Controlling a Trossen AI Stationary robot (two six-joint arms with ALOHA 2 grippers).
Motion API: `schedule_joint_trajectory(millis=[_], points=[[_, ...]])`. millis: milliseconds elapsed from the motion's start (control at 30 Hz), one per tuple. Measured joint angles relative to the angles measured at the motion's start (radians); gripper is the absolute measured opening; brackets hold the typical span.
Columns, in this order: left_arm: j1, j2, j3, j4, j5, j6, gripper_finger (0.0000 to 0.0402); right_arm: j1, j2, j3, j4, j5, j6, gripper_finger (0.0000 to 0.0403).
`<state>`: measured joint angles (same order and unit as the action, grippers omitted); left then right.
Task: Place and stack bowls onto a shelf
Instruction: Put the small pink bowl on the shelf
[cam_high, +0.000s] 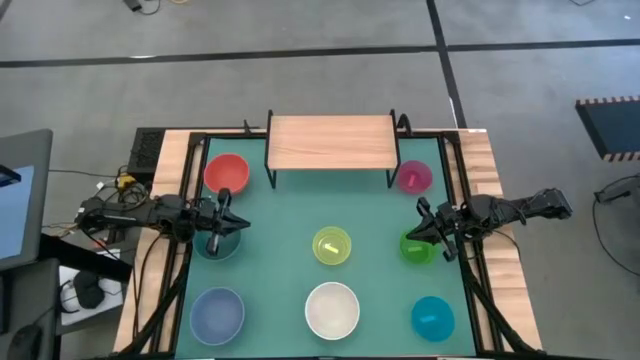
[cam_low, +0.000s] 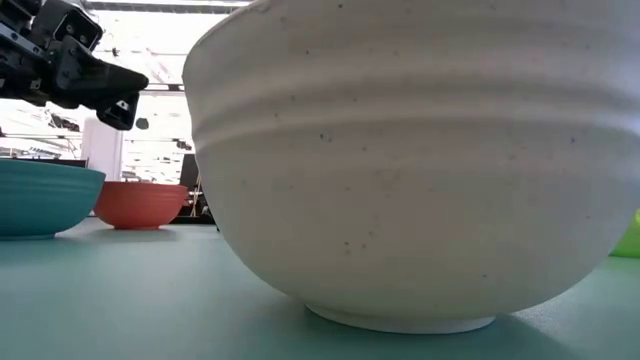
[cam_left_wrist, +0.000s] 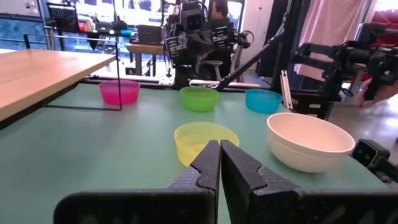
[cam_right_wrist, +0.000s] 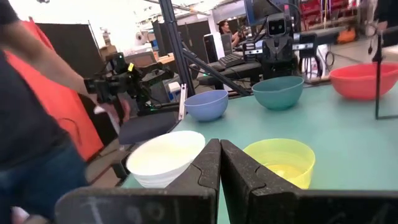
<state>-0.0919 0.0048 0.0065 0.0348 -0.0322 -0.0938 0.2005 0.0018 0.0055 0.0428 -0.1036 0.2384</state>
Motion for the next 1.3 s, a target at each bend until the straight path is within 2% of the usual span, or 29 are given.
schedule_joint_trajectory(millis=[67,167,367,467,567,667,733,833,967,1100,1300], points=[[0.0,0.0,0.0,0.01,-0.024,-0.007,0.0,0.0,0.0,0.0,0.028,0.003,-0.11,0.0039],[0.0,-0.001,0.0,0.057,-0.177,-0.056,0.0,0.0,-0.001,0.004,0.155,0.028,-0.189,0.0039],[0.0,-0.001,0.0,0.181,-0.464,-0.333,0.0,0.0,0.0,0.036,0.303,0.031,-0.135,0.0039],[0.0,-0.001,0.0,0.185,-0.547,-0.448,0.0,0.001,0.001,0.036,0.347,0.056,-0.06,0.0039],[0.0,-0.001,0.0,0.186,-0.596,-0.548,0.0,-0.008,0.007,0.04,0.349,0.255,-0.003,0.0039],[0.0,0.0,0.0,0.186,-0.677,-0.558,0.0,-0.023,0.028,0.039,0.292,0.53,0.241,0.0039],[0.0,0.001,0.0,0.186,-0.73,-0.564,0.0,-0.038,0.043,0.039,0.23,0.644,0.425,0.0039],[0.0,0.002,0.0,0.199,-0.724,-0.587,0.0,-0.063,0.071,0.039,0.146,0.676,0.629,0.0039],[-0.001,0.002,0.0,0.196,-0.603,-0.591,0.0,-0.094,0.114,0.039,0.053,0.673,0.791,0.0039],[0.0,0.005,0.013,0.173,-0.596,-0.591,0.0,-0.135,0.123,0.039,0.057,0.68,0.805,0.0039],[0.0,0.066,0.085,0.173,-0.592,-0.47,0.0,-0.217,0.122,0.042,0.101,0.68,0.804,0.0039]])
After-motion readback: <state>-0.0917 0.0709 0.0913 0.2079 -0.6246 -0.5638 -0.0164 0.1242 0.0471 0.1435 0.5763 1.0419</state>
